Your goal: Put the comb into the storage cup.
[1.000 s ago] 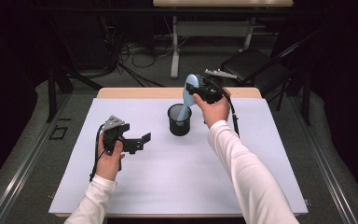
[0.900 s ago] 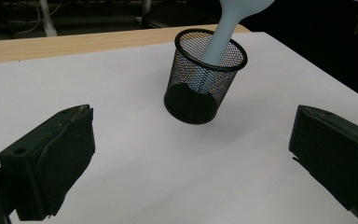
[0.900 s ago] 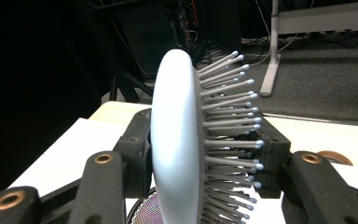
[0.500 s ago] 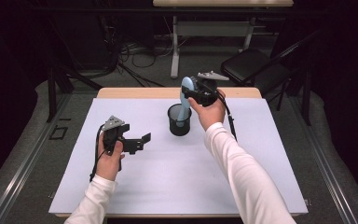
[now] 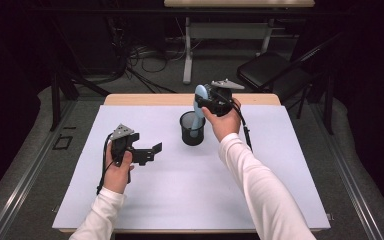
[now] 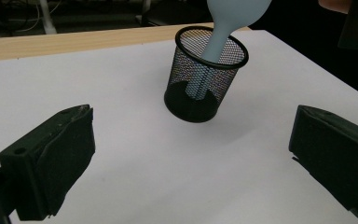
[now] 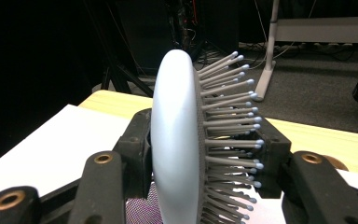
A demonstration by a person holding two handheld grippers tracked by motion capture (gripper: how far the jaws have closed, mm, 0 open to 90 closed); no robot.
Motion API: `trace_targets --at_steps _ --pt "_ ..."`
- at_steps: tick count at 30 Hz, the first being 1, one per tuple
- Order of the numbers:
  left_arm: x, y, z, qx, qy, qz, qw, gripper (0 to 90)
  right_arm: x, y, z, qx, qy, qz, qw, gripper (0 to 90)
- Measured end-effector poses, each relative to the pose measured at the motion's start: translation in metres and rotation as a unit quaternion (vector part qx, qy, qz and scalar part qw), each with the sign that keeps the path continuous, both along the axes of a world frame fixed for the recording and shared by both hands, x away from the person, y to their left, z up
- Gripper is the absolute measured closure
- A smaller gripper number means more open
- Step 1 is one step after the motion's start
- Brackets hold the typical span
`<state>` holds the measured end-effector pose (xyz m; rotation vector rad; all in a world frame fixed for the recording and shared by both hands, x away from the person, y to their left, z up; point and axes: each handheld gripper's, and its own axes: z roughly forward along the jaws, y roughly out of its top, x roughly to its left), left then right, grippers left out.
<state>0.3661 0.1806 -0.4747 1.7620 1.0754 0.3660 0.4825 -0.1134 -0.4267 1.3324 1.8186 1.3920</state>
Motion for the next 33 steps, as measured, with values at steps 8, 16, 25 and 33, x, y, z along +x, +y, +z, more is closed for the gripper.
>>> trace_targets --at_steps 8,16,25,33 --pt "0.0001 0.0001 -0.0002 0.001 0.0 -0.001 1.0 0.5 -0.0002 0.0024 -0.0029 -0.005 -0.003 0.001 1.0 49.0" --pt "0.0 -0.0007 -0.0007 0.002 0.002 -0.002 1.0 0.5 -0.0011 0.0054 -0.0039 -0.011 -0.01 0.01 0.9998 47.7" --pt "0.0 -0.0008 -0.0009 0.002 0.002 -0.001 1.0 0.5 -0.0016 0.0066 -0.0041 -0.018 -0.016 0.018 0.9996 46.6" --pt "0.0002 -0.001 -0.0015 0.002 0.002 0.0 1.0 0.5 -0.0027 0.0082 -0.0041 -0.011 -0.009 0.023 0.9996 45.8"
